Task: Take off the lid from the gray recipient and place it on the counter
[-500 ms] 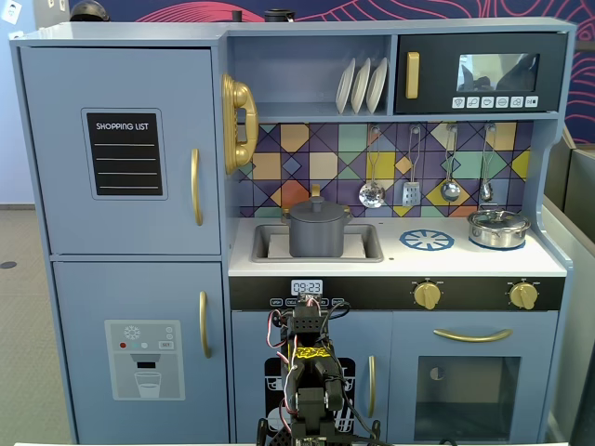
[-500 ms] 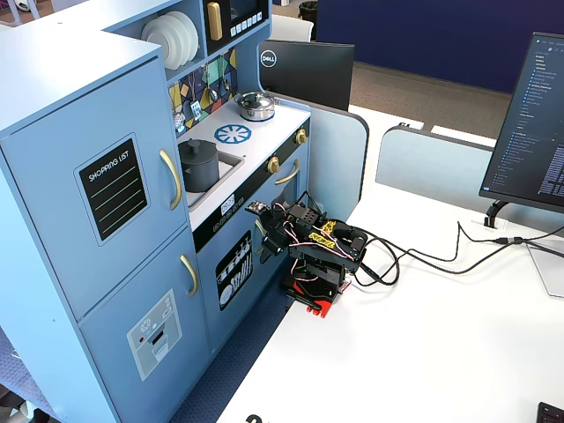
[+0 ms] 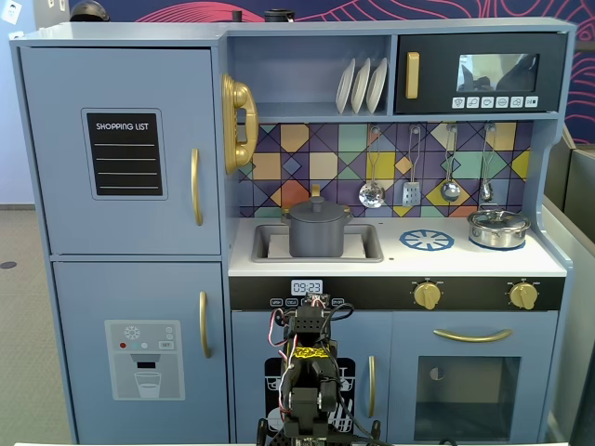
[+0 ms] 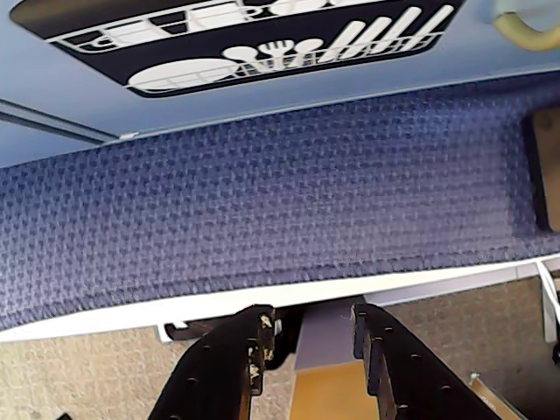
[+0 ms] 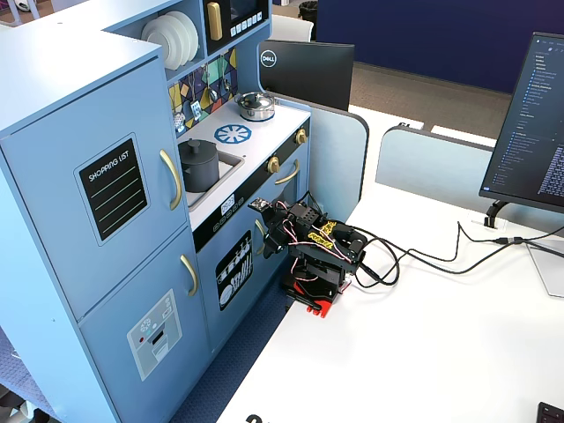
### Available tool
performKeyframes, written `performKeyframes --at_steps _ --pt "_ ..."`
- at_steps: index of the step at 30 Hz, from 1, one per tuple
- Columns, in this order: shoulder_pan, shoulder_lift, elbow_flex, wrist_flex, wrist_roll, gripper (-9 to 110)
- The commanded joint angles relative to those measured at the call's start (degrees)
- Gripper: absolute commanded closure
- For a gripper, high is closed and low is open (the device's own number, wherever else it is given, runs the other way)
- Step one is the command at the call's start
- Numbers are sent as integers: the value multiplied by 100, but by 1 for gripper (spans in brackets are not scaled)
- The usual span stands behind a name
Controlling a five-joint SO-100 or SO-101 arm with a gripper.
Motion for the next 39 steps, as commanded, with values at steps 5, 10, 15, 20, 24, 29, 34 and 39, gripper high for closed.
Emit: performKeyframes --at_steps 5,10,15,20,24,29,34,39 --pt "44 -1011 -2470 0 -756 101" --pt "123 -2013 -4693 -1925 -800 101" --pt "0 -2338 -4869 -4896 -1055 96" --pt "-132 -2681 -5159 -5493 -1081 90" --pt "-35 -2830 -5212 -5590 -1002 86" --pt "123 -3076 -5256 -5651 -879 80" --pt "185 -3463 -5238 -6056 -782 80" --pt "255 -3867 -5291 -6416 -703 80"
